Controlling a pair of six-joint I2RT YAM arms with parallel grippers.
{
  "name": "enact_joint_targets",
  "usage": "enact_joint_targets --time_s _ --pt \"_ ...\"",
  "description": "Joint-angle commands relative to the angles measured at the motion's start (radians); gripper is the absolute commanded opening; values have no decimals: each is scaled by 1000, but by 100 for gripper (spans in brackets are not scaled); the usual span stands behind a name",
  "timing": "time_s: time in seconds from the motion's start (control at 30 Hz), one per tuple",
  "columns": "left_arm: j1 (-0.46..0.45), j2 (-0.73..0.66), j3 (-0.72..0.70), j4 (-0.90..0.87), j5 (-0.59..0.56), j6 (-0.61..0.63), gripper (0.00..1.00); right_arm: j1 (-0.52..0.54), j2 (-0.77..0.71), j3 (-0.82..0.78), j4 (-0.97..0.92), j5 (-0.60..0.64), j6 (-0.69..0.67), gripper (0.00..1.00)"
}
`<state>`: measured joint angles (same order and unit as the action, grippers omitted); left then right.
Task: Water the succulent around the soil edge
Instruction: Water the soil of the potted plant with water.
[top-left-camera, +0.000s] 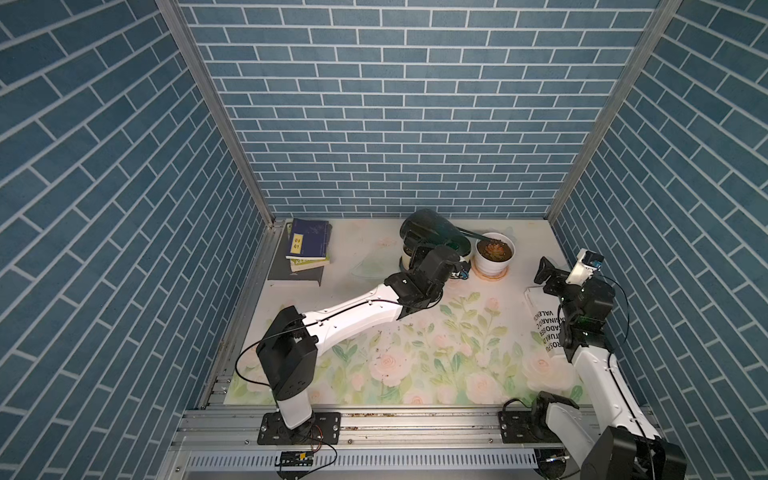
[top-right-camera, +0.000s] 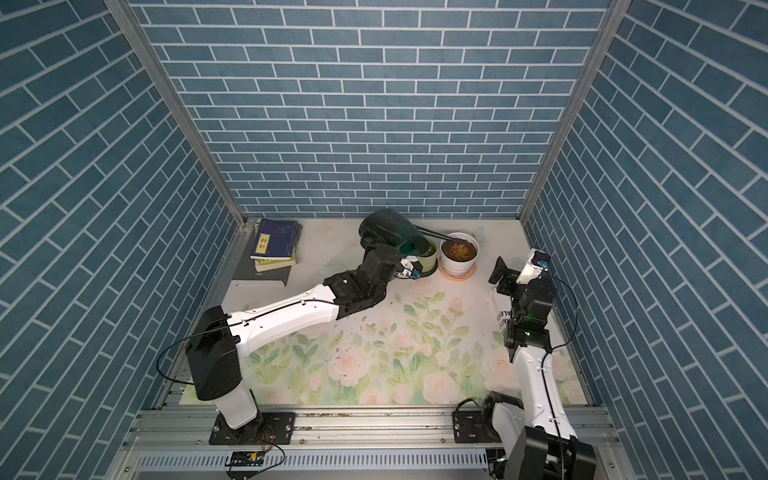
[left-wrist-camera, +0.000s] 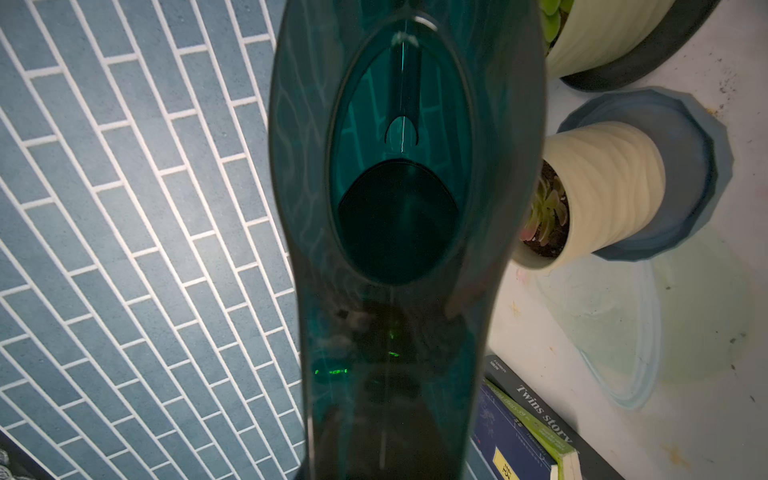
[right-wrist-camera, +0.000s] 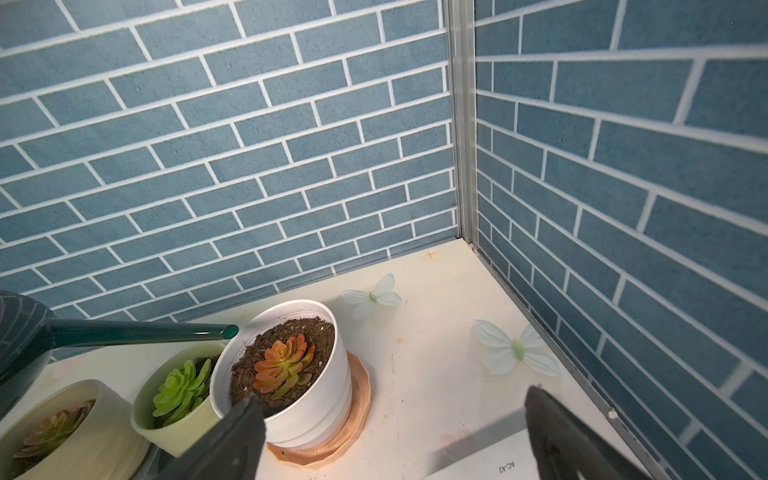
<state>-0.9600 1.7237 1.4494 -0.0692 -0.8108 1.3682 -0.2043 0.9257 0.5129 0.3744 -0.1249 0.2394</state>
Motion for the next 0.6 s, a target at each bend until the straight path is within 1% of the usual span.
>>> enact_joint_targets --time_s 0.0,0.13,0.23,0.33,0.43,0.57 --pt "15 -65 47 -39 23 -146 0 -4 -9 0 10 -13 21 99" --pt "34 -89 37 -147 55 -288 0 -3 15 25 -15 -39 37 99" --pt "43 -133 -7 -155 74 -328 0 -4 29 40 -37 -58 43 99" --pt "62 -188 -21 -186 120 -369 0 -4 28 36 -29 -68 49 99" --pt "74 -219 -35 -191 109 -421 0 -4 24 31 -28 -86 55 99" --pt "95 -255 -54 -204 112 -579 0 -2 22 19 -3 -119 69 99"
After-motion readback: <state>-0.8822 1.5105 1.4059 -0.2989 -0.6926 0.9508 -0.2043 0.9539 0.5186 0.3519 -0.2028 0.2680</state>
